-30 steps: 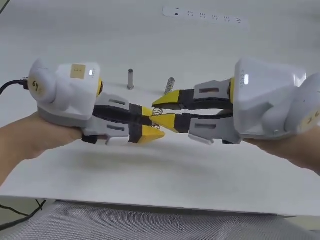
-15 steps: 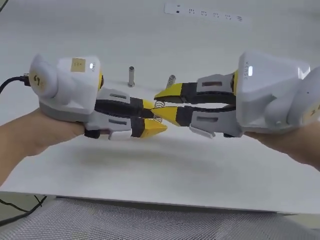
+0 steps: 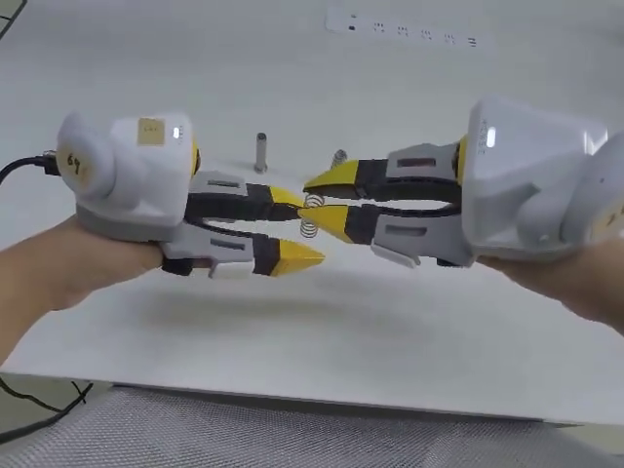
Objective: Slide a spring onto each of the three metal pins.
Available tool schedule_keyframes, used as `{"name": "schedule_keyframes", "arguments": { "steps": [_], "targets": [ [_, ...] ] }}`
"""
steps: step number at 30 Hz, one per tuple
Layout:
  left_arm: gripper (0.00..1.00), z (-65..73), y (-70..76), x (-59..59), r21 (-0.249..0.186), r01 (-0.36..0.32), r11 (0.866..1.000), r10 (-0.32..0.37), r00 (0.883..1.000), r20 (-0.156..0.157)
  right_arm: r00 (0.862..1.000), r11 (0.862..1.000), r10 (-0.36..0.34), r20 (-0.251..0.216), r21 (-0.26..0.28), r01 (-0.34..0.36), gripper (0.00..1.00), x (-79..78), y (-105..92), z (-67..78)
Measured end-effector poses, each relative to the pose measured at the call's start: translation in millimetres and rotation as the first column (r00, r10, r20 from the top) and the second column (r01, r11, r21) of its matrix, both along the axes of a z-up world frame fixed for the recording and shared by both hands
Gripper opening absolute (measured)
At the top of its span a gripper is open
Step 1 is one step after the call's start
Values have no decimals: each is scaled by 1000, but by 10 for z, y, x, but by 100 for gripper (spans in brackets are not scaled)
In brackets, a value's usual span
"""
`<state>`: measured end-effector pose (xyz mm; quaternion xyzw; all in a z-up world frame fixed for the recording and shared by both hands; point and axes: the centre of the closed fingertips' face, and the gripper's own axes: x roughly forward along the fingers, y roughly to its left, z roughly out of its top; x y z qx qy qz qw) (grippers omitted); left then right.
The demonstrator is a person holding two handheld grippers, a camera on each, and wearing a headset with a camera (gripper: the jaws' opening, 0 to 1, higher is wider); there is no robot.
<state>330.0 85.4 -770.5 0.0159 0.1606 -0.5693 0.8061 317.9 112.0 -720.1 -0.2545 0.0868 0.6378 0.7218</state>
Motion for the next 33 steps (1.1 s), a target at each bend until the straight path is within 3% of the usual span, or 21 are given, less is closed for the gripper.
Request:
{"name": "schedule_keyframes", "arguments": {
  "steps": [6,14,21,33],
  "targets": [
    [39,-14,83,44,13,-43,999,43,999,5,1000,1000,-7,-3,1,7,12,28,-2,-17],
    [58,-70,265,116,38,-122,992,122,993,11,1000,1000,-15,-5,-5,15,12,77,-10,-44],
    [77,-92,507,201,38,-226,973,226,974,0,1000,1000,-26,-3,-8,26,12,129,-9,-68],
    [97,-133,803,245,29,-316,948,317,948,-32,999,999,-46,-2,-8,46,12,191,-20,-86]
  ]
}}
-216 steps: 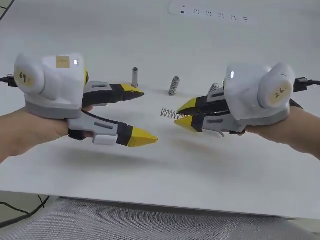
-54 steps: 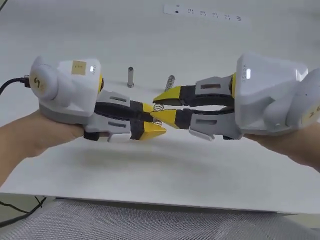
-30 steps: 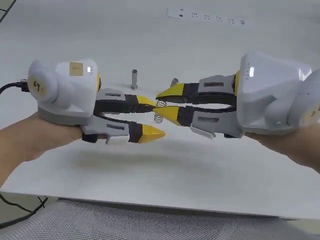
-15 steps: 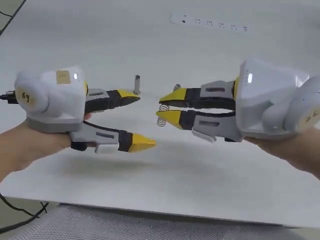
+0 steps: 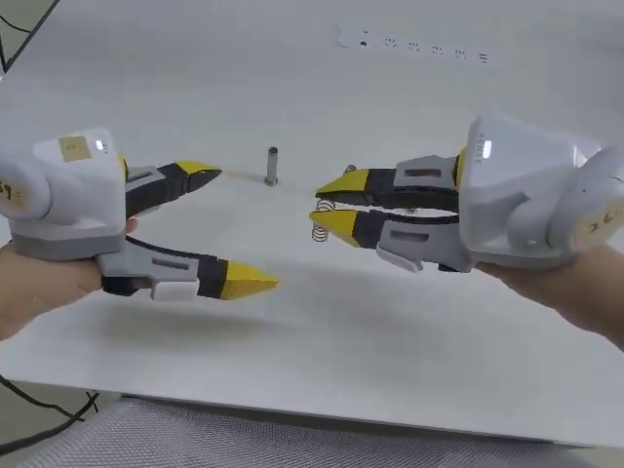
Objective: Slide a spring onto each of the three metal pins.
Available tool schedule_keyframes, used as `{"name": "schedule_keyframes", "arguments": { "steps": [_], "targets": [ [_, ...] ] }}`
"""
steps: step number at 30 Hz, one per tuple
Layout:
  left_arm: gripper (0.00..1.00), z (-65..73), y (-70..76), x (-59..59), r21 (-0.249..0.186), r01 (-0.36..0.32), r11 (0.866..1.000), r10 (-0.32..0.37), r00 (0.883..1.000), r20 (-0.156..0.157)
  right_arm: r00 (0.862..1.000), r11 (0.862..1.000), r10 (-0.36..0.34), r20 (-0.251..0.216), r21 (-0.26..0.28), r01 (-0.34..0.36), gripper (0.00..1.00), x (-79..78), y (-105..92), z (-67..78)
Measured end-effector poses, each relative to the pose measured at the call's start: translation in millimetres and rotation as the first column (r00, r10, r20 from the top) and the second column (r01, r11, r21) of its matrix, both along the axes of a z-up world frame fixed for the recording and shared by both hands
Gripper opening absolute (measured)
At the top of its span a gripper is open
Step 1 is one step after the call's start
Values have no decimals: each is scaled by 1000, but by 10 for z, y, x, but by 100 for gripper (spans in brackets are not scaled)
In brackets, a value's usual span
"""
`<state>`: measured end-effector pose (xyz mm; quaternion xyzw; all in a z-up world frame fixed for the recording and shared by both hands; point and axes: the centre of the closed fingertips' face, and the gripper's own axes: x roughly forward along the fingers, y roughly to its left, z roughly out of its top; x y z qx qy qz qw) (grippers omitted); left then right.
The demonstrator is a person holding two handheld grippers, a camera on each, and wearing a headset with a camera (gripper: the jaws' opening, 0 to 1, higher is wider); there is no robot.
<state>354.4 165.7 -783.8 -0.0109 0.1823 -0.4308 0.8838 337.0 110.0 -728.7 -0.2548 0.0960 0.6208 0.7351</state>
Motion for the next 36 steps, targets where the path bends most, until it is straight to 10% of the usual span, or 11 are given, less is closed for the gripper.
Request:
{"name": "schedule_keyframes", "arguments": {
  "steps": [20,36],
  "targets": [
    [97,26,263,-16,-14,-79,997,79,997,-1,1000,1000,-12,29,0,12,12,227,175,-14],
    [97,-4,342,-43,-18,-106,994,106,994,-8,996,996,-81,37,32,79,12,798,475,40]
  ]
}}
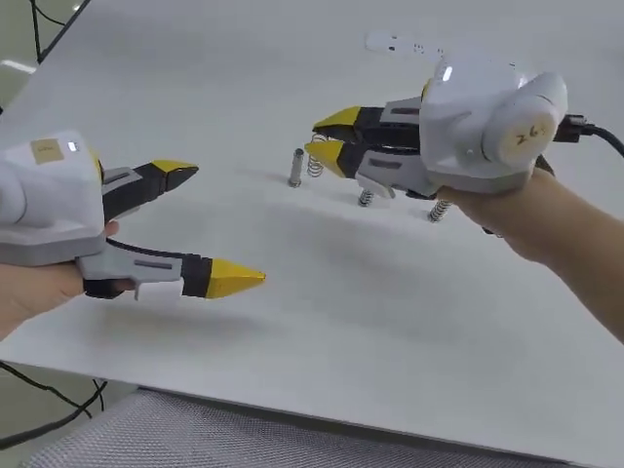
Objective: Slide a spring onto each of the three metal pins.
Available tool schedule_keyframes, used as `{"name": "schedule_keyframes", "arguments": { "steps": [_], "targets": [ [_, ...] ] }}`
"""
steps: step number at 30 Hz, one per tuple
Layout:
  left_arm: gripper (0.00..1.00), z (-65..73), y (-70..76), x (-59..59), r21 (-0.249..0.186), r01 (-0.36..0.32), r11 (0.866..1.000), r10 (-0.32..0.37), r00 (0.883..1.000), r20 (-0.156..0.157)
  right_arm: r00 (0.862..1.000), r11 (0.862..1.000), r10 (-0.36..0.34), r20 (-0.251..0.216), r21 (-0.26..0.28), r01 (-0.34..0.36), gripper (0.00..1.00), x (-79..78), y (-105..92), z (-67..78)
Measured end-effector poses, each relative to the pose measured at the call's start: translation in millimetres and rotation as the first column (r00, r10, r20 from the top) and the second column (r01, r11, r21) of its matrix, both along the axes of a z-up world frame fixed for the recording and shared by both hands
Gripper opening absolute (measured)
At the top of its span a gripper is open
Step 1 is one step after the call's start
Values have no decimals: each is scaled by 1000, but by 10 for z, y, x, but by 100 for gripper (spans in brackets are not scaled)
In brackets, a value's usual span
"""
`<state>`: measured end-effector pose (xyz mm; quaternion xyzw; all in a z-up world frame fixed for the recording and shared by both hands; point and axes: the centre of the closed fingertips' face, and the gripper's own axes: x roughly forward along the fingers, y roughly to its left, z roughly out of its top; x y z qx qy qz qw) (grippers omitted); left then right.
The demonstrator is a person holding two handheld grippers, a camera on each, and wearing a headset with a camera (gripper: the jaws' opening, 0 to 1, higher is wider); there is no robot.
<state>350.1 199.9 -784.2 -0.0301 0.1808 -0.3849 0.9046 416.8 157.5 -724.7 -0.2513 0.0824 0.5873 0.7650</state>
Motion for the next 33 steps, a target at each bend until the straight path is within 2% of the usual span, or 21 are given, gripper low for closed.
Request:
{"name": "schedule_keyframes", "arguments": {
  "steps": [7,14,21,27,33],
  "targets": [
    [96,-16,4,-2,3,0,1000,0,1000,-3,998,998,-55,-22,19,56,12,239,75,-18],
    [96,-31,3,1,3,-1,1000,1,1000,-6,994,995,-92,-56,39,94,12,367,127,-54],
    [95,-29,20,-3,7,-6,1000,6,1000,-1,991,994,-106,-87,29,109,12,400,167,-158],
    [95,-18,35,-9,6,-11,1000,11,1000,2,988,992,-120,-95,15,122,12,452,173,-247],
    [94,-16,44,-19,2,-14,1000,14,1000,3,988,992,-122,-96,5,123,12,440,176,-288]
  ]
}}
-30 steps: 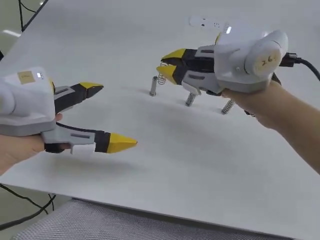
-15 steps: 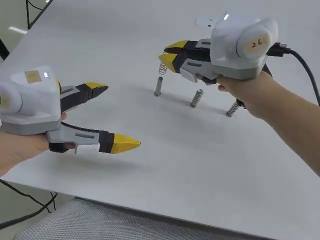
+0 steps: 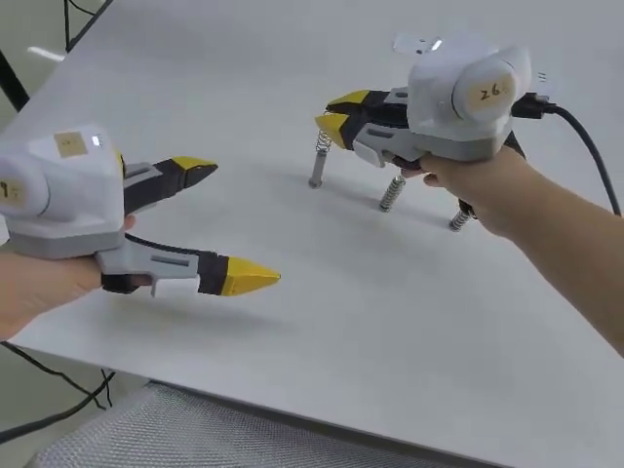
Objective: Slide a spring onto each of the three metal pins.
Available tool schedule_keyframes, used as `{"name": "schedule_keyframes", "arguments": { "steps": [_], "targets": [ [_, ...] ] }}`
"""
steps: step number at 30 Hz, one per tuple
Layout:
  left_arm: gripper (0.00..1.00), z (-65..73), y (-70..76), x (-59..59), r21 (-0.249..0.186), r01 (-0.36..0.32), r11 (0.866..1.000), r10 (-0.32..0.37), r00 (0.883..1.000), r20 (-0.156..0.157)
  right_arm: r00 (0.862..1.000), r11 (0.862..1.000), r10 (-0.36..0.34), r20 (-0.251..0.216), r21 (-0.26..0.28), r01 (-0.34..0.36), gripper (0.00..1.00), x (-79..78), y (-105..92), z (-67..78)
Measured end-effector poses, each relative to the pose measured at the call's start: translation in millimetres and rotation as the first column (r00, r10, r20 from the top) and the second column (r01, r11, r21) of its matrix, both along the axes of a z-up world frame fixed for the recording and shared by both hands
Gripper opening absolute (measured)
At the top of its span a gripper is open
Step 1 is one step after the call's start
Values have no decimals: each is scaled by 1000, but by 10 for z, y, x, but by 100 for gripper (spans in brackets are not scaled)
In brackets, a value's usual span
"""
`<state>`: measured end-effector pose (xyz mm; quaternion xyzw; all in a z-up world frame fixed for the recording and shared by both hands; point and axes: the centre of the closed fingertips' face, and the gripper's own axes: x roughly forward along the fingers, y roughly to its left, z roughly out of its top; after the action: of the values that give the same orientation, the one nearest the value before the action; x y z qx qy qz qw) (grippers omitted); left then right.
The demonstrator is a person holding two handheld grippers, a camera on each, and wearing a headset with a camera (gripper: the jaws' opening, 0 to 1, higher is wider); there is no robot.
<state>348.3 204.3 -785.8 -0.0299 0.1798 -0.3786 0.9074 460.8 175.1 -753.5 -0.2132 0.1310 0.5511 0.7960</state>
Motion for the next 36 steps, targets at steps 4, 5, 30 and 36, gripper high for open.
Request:
{"name": "schedule_keyframes", "arguments": {
  "steps": [4,5,30,36],
  "targets": [
    [94,-4,-1,-11,1,1,1000,-1,1000,-1,1000,1000,-1,-4,-9,1,12,-9,-2,-40],
    [94,-4,-2,-15,0,1,1000,-1,1000,-1,1000,1000,0,-5,-12,0,12,-16,0,-54],
    [93,-45,44,-36,-4,-10,1000,10,1000,-8,999,994,-39,-26,-102,36,12,-128,22,-545],
    [93,-46,36,-23,-5,-9,1000,9,1000,-8,999,992,-44,-32,-119,40,12,-116,19,-639]
  ]
}}
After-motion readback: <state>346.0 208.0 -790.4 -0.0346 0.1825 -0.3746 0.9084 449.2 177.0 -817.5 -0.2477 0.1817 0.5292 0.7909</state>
